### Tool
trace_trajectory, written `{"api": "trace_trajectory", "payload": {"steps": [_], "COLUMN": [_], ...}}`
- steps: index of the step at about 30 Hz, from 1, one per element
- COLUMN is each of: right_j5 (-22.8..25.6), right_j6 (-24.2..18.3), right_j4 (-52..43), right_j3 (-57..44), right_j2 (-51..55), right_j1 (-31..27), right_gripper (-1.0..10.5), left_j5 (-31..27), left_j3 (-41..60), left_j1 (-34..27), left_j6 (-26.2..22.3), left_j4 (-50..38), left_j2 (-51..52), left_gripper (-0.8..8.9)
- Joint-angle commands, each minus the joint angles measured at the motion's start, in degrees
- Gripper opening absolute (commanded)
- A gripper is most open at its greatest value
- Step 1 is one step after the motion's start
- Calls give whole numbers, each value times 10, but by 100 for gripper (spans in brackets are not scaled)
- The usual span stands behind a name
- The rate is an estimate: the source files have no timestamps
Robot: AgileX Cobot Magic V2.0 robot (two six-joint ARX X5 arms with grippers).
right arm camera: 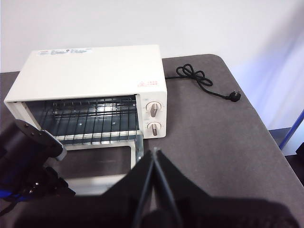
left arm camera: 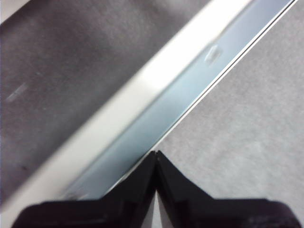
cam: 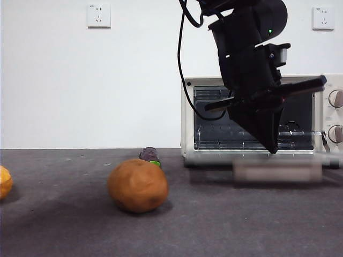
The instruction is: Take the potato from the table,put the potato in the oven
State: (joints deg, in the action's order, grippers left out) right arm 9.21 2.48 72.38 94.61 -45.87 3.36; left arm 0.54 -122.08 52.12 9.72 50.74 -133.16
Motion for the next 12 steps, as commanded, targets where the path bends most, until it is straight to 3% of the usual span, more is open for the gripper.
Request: {"api": "trace_trajectory", "payload": {"steps": [1, 12], "right_j5": [3, 5], "right_j6": [-3, -4], "right_j4": [-3, -3], "right_j3": [0, 0], "right_j2": [1, 1], "right_j1": [1, 1], "right_gripper": [1, 1], "left_j5": [-4, 14], "left_j3": [16, 19], "left_j1": [0, 23], "left_j6": [6, -21], "left_j4": [-8, 14], "left_j2": [-13, 25], "left_gripper": [-6, -6]}}
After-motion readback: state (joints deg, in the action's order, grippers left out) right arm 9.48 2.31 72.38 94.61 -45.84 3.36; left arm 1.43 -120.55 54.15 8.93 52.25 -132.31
